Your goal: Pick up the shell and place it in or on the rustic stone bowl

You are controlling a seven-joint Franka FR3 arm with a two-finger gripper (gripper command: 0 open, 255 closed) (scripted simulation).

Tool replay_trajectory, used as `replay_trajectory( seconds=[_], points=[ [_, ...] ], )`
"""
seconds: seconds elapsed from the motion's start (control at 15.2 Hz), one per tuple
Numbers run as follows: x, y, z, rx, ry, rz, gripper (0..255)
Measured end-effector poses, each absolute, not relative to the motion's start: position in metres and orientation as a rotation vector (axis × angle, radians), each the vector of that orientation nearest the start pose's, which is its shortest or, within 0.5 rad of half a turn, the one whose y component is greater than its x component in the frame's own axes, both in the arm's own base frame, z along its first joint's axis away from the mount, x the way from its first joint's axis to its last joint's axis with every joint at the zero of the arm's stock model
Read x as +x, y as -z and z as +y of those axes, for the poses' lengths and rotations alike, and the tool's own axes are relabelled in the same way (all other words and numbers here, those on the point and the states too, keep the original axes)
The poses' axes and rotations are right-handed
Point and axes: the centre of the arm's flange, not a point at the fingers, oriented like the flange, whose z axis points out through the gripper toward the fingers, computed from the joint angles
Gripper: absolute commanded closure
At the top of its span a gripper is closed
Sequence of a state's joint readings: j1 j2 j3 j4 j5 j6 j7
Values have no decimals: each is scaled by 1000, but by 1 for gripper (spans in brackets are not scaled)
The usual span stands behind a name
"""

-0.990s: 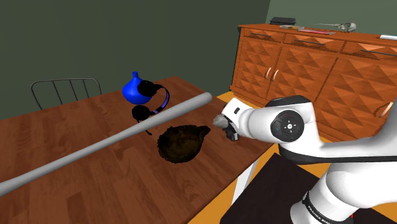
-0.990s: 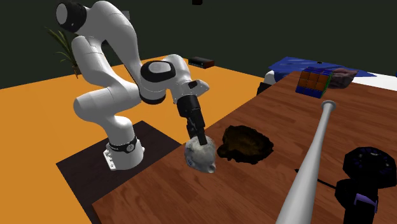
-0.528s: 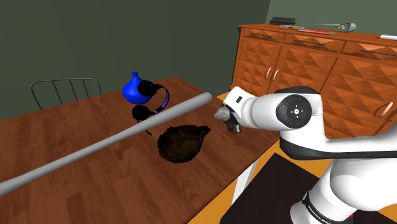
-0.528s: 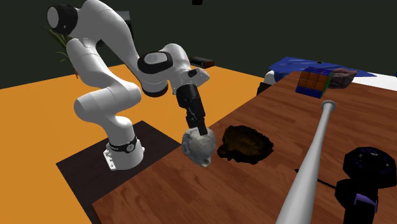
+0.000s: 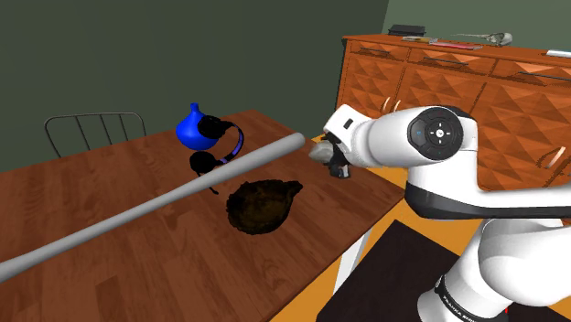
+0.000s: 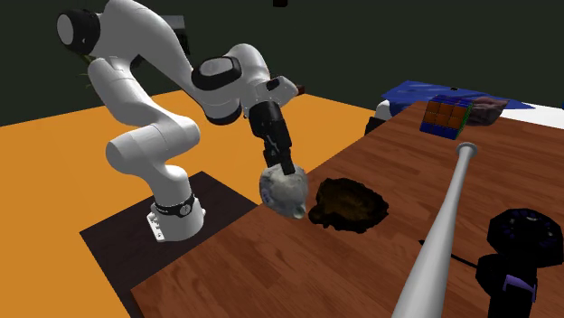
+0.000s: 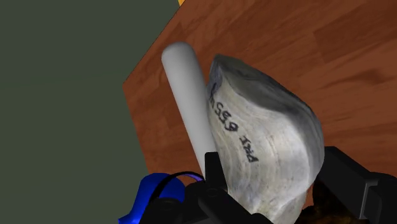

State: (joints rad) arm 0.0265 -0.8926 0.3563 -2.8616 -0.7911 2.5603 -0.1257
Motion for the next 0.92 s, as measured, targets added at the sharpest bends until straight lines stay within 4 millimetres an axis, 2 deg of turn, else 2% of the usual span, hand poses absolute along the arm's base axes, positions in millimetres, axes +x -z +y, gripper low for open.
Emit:
replay_trajectory(
  seconds=[0.2,0.92],
  points=[
    [310,-468,142,1950,-618,1109,255],
    [349,-477,278,1949,-618,1110,255]
  ],
)
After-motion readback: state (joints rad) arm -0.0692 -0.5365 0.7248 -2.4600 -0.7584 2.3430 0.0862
